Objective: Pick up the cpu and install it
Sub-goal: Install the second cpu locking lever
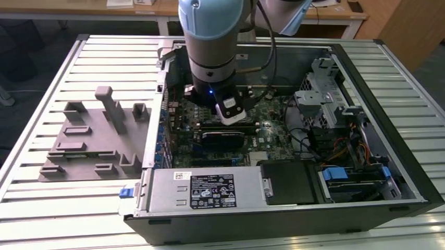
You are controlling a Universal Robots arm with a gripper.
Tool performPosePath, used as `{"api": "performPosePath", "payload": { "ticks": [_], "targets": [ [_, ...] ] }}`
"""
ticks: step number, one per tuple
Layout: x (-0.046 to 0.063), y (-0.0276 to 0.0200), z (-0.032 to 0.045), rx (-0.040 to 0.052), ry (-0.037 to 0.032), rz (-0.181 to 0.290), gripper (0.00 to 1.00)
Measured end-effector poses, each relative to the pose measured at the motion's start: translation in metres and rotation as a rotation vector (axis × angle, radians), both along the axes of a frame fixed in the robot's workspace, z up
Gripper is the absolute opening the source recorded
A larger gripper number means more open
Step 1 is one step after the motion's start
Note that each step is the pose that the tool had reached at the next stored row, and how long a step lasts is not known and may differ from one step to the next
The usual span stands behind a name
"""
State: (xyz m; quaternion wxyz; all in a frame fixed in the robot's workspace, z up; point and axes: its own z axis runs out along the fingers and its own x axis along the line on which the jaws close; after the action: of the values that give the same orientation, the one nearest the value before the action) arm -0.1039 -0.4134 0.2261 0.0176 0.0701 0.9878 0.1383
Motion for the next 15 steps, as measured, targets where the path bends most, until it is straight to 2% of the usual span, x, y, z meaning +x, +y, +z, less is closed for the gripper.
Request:
{"api": "performPosePath", "payload": {
  "ticks": [2,4,15],
  "targets": [
    [0.001,0.0009,0.0000,-0.0170,0.0000,-0.004,0.11],
    [0.003,0.0023,0.0000,-0.0254,0.0001,-0.008,0.11],
    [0.024,0.0130,0.0000,-0.0380,0.0001,-0.016,0.11]
  ]
}}
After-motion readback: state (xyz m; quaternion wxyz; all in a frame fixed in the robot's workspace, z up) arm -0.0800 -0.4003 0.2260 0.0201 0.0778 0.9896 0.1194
